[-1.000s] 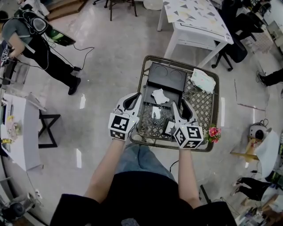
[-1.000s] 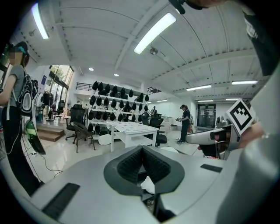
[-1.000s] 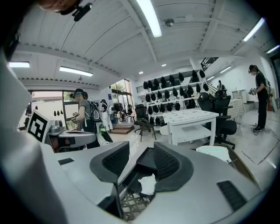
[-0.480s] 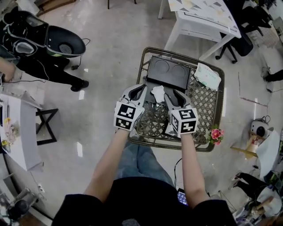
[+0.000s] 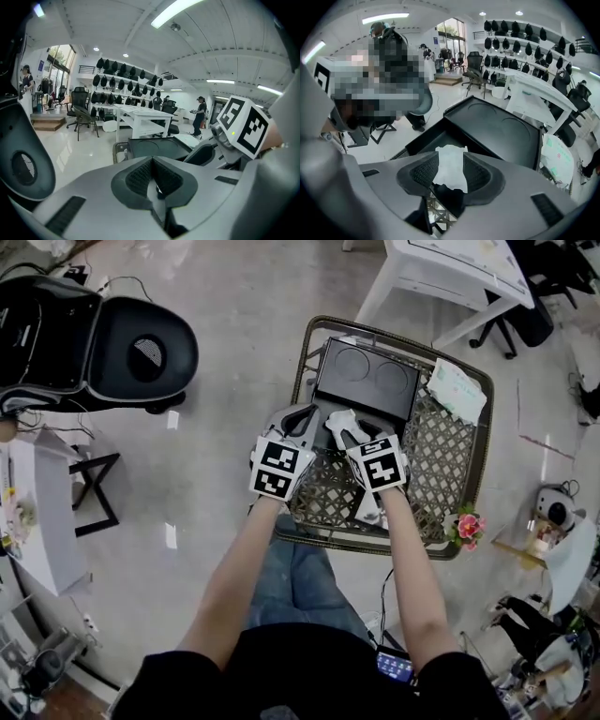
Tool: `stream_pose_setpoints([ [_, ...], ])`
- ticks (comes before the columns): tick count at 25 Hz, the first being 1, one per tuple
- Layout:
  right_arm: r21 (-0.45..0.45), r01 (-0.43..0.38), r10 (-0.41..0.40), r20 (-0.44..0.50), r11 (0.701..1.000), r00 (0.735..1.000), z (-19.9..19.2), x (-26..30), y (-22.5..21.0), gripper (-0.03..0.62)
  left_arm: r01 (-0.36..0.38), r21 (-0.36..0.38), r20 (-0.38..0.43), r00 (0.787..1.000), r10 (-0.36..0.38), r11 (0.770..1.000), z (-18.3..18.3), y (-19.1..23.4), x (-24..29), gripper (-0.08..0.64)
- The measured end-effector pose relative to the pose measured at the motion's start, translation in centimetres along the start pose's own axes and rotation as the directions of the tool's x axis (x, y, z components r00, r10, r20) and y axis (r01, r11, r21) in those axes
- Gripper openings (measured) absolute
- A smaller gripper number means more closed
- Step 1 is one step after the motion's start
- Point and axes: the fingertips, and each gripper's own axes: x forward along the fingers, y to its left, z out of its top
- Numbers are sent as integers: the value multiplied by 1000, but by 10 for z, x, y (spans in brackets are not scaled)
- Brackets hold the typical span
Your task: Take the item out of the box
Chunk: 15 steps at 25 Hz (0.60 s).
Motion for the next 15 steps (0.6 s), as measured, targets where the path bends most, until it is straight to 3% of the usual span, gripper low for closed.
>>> stream_pose_setpoints([
  [4,-49,-50,43,-120,998,992,-17,23,8,155,-11,-17,-13,1000,11,1000,-11,2,3,20],
  [9,-73,-56,36,-250,996,968,-36,41,10,138,-21,-32,-13,1000,20,999,-18,4,0,20],
  [15,-136,-31,-6,-263,990,965,-38,51,5,82,-28,-41,-15,1000,27,999,-23,6,-2,20],
])
